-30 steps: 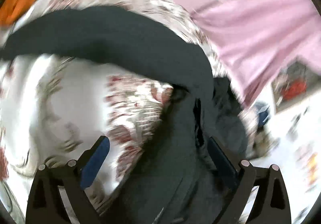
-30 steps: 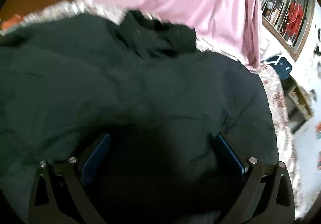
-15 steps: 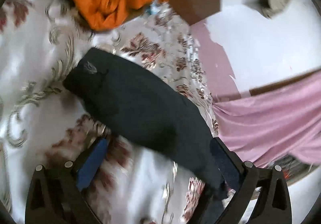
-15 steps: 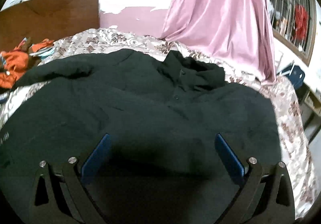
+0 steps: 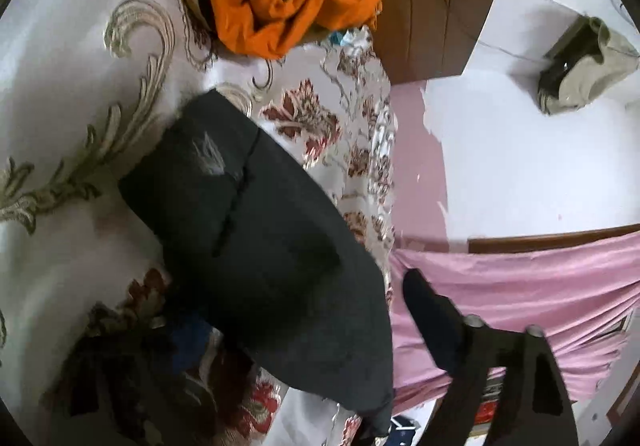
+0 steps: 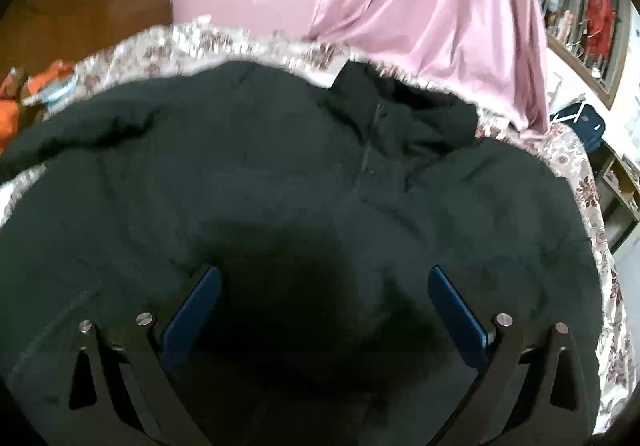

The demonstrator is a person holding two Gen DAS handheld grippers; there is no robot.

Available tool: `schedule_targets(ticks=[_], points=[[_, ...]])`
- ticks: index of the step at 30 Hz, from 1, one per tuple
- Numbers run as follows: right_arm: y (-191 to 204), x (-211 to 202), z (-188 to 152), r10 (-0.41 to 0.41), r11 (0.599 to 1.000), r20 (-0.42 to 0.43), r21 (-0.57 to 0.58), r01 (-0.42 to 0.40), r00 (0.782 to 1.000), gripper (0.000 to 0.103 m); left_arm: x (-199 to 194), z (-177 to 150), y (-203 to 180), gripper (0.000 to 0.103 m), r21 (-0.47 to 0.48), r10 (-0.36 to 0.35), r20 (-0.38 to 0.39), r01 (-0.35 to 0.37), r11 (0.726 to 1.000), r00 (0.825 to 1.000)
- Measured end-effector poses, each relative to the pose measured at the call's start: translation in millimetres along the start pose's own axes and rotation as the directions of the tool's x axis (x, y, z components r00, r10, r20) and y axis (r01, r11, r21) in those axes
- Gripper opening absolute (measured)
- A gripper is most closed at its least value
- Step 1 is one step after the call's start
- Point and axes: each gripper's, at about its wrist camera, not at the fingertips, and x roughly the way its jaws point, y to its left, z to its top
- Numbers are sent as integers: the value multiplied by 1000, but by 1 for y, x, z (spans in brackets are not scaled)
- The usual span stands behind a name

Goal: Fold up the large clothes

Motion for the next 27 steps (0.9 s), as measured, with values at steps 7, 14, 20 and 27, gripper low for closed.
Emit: schedule_targets(ticks=[7,14,20,27], points=[[7,-1,-1,-7,1000,-11,-23,6,1000,102,-22,-1,-29,15,161,1,110,-19,987,994],[-6,-26,-4,65,997,34,37,-66,997,102,-63,-50,-134,13,569,-97,219,-47,821,971],[-22,-18,3,93,985,23,142,-95,995,102,-76,-119,-206,13,764,-239,11,146,628,971],[-56,-30,4,136,951,59,272,-147,989,102,-68,-222,-249,13,847,-223,-300,366,385,928]])
